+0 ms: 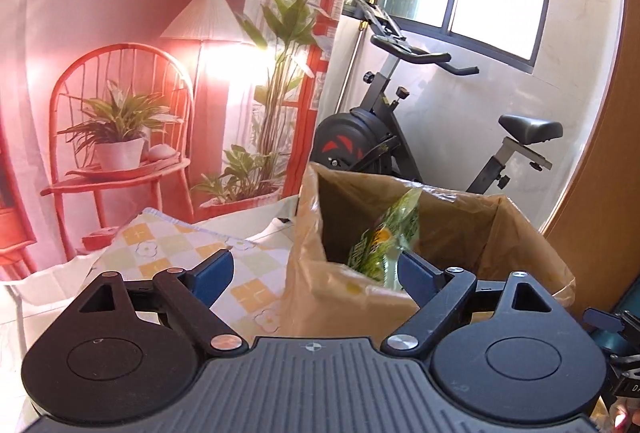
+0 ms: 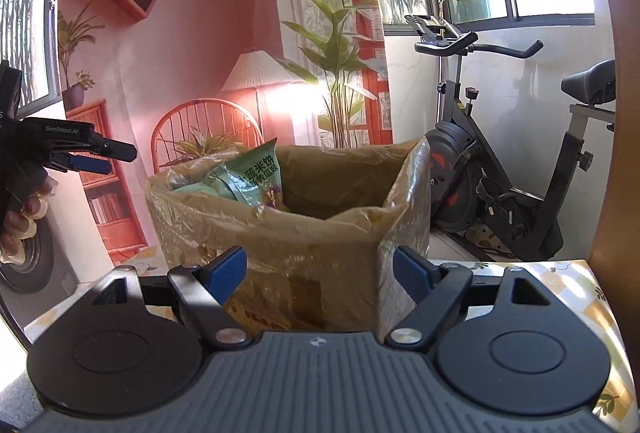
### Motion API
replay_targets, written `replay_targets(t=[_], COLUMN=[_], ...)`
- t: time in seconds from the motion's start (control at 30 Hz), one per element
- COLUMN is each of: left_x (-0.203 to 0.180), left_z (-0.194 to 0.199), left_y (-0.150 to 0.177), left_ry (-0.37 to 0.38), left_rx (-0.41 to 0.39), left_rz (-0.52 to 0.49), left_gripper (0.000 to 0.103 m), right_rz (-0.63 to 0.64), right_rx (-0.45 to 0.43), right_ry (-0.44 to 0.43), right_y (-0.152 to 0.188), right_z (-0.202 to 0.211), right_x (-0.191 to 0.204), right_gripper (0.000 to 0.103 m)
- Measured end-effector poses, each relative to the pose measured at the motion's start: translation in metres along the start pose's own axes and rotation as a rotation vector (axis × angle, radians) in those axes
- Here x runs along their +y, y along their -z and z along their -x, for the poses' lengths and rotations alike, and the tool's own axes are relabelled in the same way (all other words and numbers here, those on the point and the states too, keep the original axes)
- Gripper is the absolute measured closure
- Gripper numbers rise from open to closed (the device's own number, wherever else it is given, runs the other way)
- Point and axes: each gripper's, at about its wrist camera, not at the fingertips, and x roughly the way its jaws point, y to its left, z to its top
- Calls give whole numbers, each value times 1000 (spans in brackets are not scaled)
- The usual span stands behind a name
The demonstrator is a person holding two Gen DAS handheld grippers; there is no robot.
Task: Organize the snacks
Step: 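Move both tools back down to the snack pile beside the box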
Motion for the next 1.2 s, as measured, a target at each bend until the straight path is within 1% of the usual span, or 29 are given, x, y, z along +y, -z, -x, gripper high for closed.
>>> replay_targets(t=[0.07, 0.1, 0.13, 0.2, 0.23, 0.3, 0.4, 0.5, 0.57, 0.6, 0.73, 0.83, 0.97, 1.03, 1.1, 1.17, 1.2], left_x=[14, 19, 22, 30, 31, 34, 40, 43, 45, 45, 42, 41, 39, 39, 37, 36, 36], left_z=[11, 15, 17, 22, 23, 25, 25, 24, 23, 22, 20, 18, 20, 21, 20, 18, 17], left_y=[17, 27, 34, 52, 60, 75, 94, 112, 122, 124, 133, 142, 153, 158, 164, 171, 176], left_ry=[-32, -56, -78, -128, -150, -179, -187, -194, -188, -186, -169, -153, -159, -156, -155, -141, -129], left_rx=[-10, -12, -10, 1, 10, 36, 78, 111, 131, 140, 150, 165, 184, 196, 220, 253, 270], left_rz=[38, 47, 50, 44, 34, 31, 67, 82, 84, 82, 73, 78, 68, 72, 67, 58, 51], left_gripper=[13, 13, 13, 14, 15, 17, 19, 21, 21, 22, 23, 24, 24, 25, 26, 26, 26], right_rz=[16, 17, 12, -6, -8, 0, 27, 21, 9, -7, -44, -67, -59, -60, -55, -65, -70], right_rx=[24, 37, 63, 119, 139, 211, 295, 326, 343, 354, 343, 344, 335, 319, 311, 294, 286], right_ry=[19, 30, 48, 68, 76, 91, 119, 157, 184, 181, 164, 147, 139, 134, 139, 145, 146], right_y=[20, 28, 40, 62, 70, 91, 118, 136, 141, 143, 146, 145, 145, 146, 147, 150, 151], right_z=[2, 1, -1, -7, -10, -19, -28, -32, -34, -35, -40, -46, -52, -51, -50, -47, -45], right_x=[-3, -4, -6, -10, -11, -10, -7, -10, -13, -15, -18, -16, -13, -16, -16, -17, -17], right_gripper=[21, 24, 26, 35, 36, 41, 42, 45, 45, 45, 45, 48, 48, 50, 56, 59, 63])
